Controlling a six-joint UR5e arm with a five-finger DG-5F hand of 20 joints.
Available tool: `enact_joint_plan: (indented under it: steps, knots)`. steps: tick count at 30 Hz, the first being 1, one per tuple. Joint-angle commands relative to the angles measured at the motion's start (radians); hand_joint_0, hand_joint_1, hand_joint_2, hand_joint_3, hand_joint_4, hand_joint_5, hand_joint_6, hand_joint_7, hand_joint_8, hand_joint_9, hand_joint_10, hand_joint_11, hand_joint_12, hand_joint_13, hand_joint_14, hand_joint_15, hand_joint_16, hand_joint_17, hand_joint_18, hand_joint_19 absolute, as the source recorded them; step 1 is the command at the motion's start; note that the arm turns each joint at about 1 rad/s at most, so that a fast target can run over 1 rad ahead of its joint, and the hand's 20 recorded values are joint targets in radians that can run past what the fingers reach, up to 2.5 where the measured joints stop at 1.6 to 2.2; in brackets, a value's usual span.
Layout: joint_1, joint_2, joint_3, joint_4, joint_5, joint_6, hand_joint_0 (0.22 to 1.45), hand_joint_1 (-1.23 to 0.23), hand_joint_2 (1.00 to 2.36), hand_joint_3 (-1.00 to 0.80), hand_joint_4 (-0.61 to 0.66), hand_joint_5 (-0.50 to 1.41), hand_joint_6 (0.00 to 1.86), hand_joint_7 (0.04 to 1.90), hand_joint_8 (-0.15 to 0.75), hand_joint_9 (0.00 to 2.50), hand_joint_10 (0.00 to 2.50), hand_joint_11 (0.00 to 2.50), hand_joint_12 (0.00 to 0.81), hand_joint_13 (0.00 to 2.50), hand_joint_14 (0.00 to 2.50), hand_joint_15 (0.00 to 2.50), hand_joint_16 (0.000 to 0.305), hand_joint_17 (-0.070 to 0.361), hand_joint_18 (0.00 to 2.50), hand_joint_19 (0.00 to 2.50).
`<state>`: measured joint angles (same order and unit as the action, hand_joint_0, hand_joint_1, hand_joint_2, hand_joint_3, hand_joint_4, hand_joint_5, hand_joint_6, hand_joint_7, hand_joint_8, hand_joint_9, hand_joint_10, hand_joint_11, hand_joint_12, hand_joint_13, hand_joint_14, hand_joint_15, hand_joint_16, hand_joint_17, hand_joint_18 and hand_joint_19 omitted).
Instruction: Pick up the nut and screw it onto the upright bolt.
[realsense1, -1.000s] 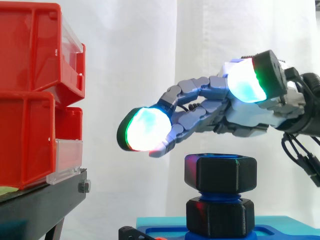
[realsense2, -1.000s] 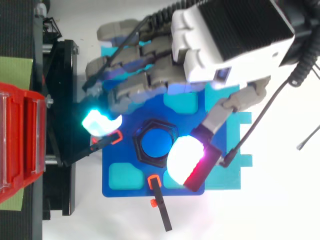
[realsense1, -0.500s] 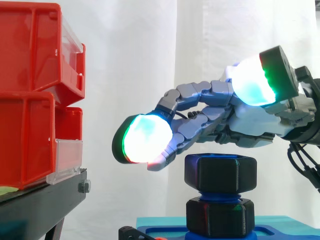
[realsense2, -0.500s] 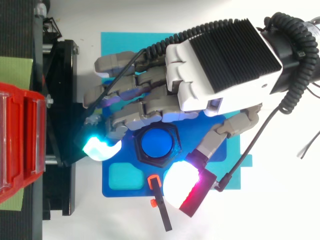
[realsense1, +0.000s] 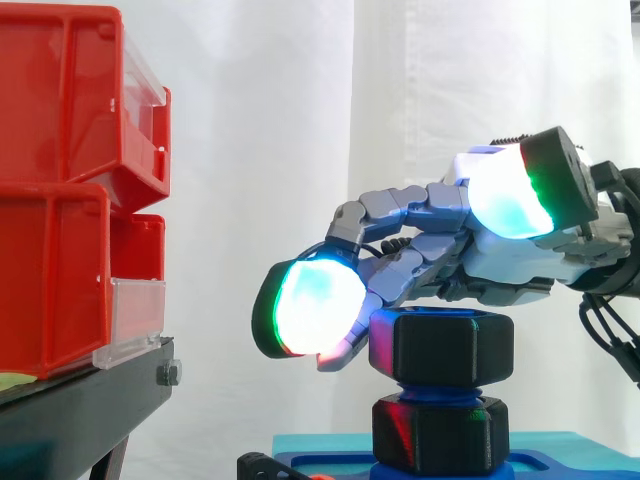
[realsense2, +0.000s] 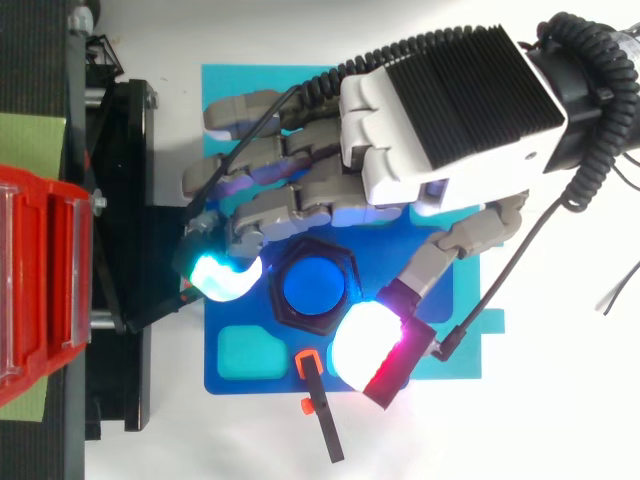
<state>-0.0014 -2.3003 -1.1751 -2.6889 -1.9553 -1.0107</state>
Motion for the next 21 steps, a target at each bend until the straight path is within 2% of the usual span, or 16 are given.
enact_joint_plan:
  steps: [1, 5, 12, 21]
  knots:
    - [-0.003, -0.001, -0.001, 0.000, -0.004, -0.002, 0.48, -0.21, 1.00, -0.50, 0.15, -0.12, 0.50, 1.27, 0.227, 0.50, 0.00, 0.00, 0.247, 0.31, 0.00, 0.00, 0.025, 0.055, 0.00, 0.00]
    - [-0.008, -0.001, 0.000, 0.003, -0.005, -0.003, 0.48, -0.22, 1.00, -0.50, 0.15, -0.11, 0.50, 1.32, 0.231, 0.51, 0.00, 0.00, 0.244, 0.33, 0.00, 0.00, 0.023, 0.052, 0.00, 0.00]
    - [-0.011, -0.001, 0.000, 0.004, -0.005, -0.008, 0.49, -0.27, 1.00, -0.50, 0.16, -0.10, 0.57, 1.23, 0.244, 0.60, 0.00, 0.00, 0.224, 0.41, 0.00, 0.00, 0.019, 0.043, 0.05, 0.00]
    - [-0.028, 0.001, 0.000, 0.014, -0.025, -0.017, 0.50, -0.33, 1.00, -0.50, 0.13, -0.08, 0.68, 1.12, 0.261, 0.76, 0.00, 0.00, 0.204, 0.52, 0.00, 0.00, 0.014, 0.032, 0.15, 0.00]
